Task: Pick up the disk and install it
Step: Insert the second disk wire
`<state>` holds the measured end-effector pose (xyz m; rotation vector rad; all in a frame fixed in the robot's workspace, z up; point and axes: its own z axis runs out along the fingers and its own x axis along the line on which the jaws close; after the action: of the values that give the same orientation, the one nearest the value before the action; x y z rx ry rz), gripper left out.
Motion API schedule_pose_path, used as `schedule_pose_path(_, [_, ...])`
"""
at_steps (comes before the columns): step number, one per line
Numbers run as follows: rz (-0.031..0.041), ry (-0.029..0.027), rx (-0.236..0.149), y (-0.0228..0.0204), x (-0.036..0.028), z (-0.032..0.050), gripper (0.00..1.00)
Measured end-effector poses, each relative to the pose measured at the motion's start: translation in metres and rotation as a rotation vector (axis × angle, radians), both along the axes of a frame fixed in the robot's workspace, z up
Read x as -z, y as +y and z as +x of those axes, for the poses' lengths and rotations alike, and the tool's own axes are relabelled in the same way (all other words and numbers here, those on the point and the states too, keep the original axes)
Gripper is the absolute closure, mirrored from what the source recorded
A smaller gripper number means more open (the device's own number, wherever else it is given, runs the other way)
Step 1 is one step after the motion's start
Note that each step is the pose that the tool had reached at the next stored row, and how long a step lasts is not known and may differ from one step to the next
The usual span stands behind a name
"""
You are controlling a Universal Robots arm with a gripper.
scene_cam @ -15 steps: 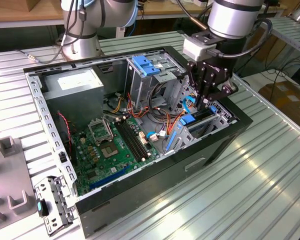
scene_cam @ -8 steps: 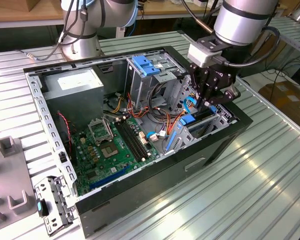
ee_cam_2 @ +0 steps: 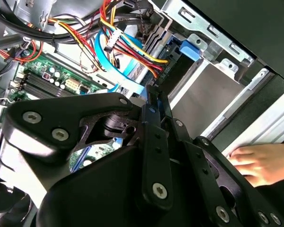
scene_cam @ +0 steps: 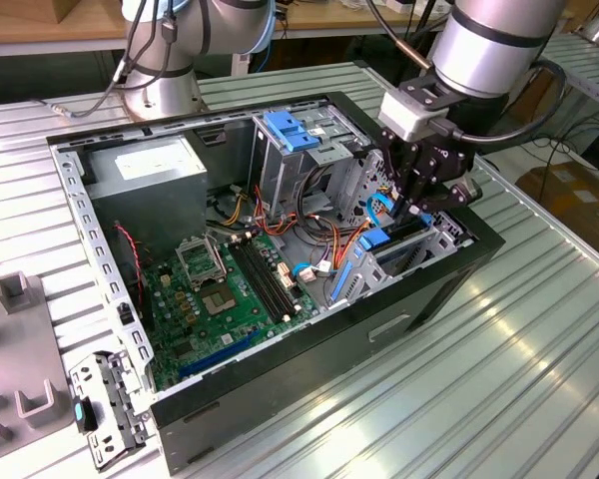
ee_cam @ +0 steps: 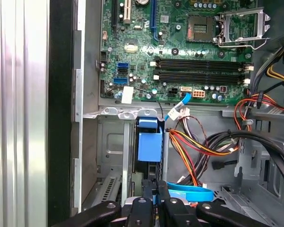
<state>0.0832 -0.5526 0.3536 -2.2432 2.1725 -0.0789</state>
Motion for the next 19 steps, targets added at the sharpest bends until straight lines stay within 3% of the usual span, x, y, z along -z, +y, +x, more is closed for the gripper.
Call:
schedule_pose_path(4, [0.0155, 0.0, 0.001, -0.0002, 0.0002, 0.0003, 0.84])
schedule_pose_path(9, [0.0314, -0.0001, 0.006, -0.0055, 0.0008, 0.0012, 0.84])
schedule_pose_path(14, [0.0368, -0.0002, 0.015, -0.0062, 0.0018, 0.0014, 0.84])
schedule_pose_path(19, [0.0377, -0.0002, 0.015, -0.0063, 0.0035, 0.0014, 0.84])
